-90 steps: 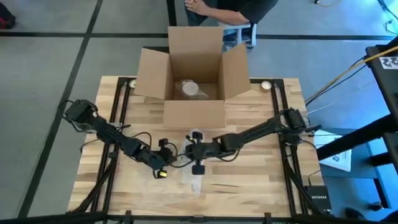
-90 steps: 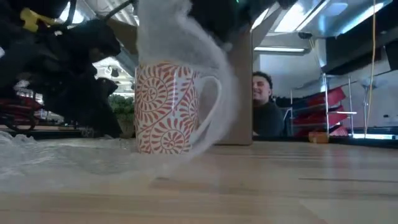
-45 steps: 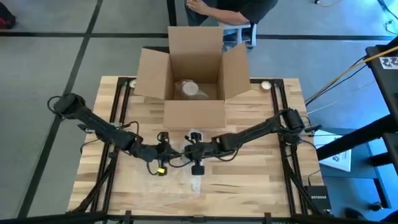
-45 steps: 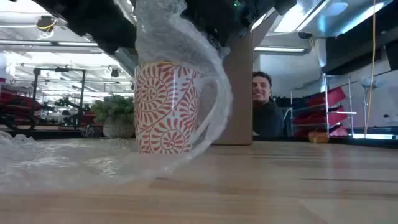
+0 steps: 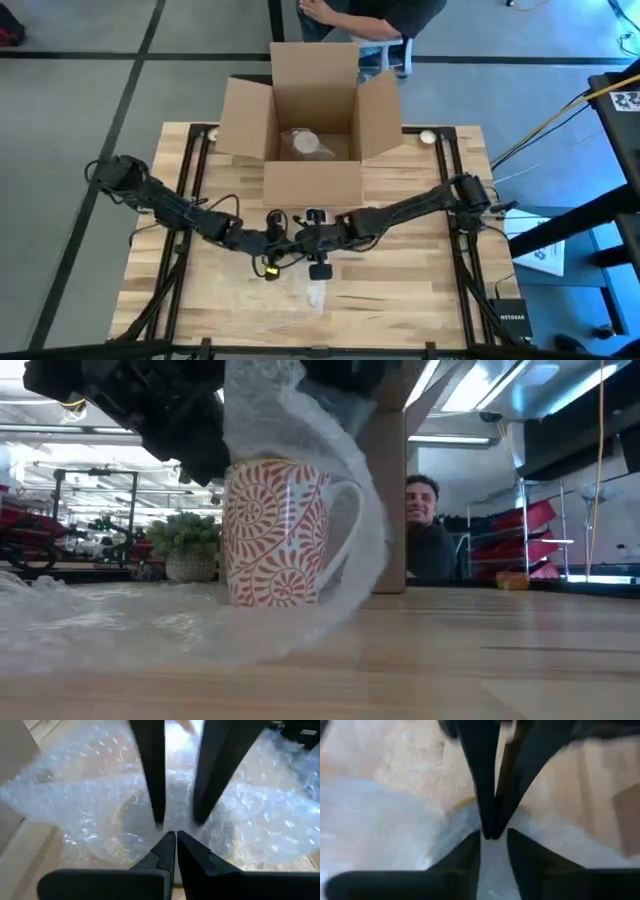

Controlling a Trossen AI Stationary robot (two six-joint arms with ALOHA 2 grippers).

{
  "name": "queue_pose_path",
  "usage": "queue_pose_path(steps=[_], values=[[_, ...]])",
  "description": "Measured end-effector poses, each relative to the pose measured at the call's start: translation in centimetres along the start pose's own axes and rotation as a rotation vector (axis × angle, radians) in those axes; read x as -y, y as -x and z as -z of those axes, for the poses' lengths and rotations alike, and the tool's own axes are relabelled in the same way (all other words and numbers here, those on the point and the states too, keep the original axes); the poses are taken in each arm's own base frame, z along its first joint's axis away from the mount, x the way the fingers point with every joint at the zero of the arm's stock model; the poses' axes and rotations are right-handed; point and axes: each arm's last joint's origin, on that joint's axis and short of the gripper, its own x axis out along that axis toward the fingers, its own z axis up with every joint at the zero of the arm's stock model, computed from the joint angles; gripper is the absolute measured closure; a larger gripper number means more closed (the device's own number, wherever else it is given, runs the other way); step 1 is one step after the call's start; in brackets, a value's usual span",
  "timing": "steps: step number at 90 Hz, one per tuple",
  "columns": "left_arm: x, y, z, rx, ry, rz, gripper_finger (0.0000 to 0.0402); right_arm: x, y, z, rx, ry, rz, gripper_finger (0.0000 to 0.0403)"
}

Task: Wrap mug
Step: Wrap the yellow mug with the bubble wrap

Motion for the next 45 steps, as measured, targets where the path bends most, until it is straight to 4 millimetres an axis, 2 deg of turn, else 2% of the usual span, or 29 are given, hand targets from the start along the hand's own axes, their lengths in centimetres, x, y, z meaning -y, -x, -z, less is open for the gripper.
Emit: queue_pose_path(steps=[11, 21, 34, 45], values=[[0.0, 0.0, 0.1, -0.003, -0.001, 0.0, 0.0402, -0.2, 2.4, -1.0, -0.102, -0.043, -0.067, 0.0255], [0.0, 0.0, 0.1, -0.004, -0.002, 0.0, 0.0402, -1.2, 4.0, -1.4, -0.143, -0.052, -0.084, 0.0238], [0.0, 0.0, 0.1, -0.005, -0.002, -0.001, 0.0402, -3.4, 4.2, 0.2, -0.261, -0.018, -0.06, 0.0238], [0.0, 0.0, 0.1, -0.006, -0.003, -0.001, 0.0402, -5.7, 4.1, 0.4, -0.186, 0.029, 0.012, 0.0253]])
